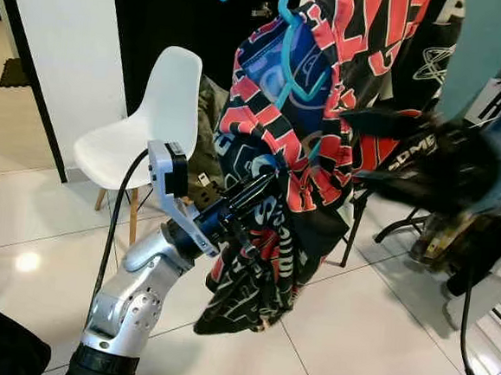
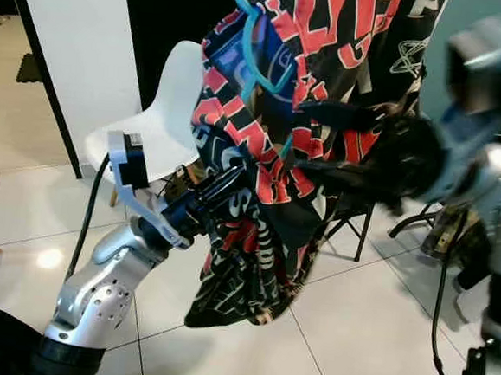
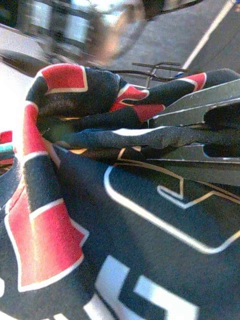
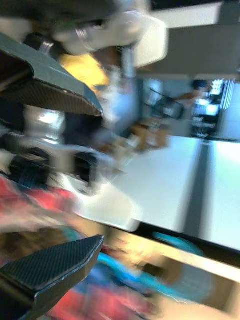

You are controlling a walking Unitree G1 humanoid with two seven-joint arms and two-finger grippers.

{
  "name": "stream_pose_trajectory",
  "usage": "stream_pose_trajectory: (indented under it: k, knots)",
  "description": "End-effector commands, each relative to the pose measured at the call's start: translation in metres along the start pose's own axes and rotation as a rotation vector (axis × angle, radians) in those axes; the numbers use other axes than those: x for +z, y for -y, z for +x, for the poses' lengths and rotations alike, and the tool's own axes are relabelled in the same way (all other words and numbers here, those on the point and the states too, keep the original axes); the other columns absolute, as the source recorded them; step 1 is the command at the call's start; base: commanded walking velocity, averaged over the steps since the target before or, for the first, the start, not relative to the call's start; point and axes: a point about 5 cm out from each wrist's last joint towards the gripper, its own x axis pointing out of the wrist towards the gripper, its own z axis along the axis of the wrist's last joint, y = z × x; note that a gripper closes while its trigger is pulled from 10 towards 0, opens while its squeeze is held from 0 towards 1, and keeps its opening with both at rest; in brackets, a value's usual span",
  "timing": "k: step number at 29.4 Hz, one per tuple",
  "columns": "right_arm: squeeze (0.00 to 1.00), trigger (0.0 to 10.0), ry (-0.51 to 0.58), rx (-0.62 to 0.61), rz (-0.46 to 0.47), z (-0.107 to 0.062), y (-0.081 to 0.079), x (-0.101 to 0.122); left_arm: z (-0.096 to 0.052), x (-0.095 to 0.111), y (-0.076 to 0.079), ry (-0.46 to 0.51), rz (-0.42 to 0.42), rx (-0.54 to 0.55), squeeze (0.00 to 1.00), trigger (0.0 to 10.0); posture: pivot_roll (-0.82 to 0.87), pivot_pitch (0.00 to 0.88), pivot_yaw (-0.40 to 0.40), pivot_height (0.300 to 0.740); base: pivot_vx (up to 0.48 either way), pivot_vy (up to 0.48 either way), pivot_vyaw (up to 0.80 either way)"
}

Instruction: Hang hanger

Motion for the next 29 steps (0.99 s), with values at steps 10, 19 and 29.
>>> stream_pose_trajectory:
  k: [10, 19, 29]
  knots:
    - [0.0, 10.0, -0.208, -0.023, -0.245, -0.018, -0.002, 0.059, -0.04, 0.007, -0.01, -0.238, 0.089, -0.143, 0.0, 10.0, -0.12, 0.0, -0.096, 0.74, 0.0, 0.0, 0.0]
    - [0.0, 10.0, -0.748, -0.031, -0.335, -0.014, 0.031, 0.046, -0.048, 0.007, -0.001, -0.321, 0.087, -0.24, 0.0, 10.0, -0.11, 0.0, -0.128, 0.74, 0.0, 0.0, 0.0]
    - [0.0, 0.0, -1.056, -0.011, -0.238, -0.03, 0.044, 0.008, -0.047, 0.008, 0.006, -0.318, 0.087, -0.265, 0.0, 10.0, -0.11, 0.0, -0.146, 0.74, 0.0, 0.0, 0.0]
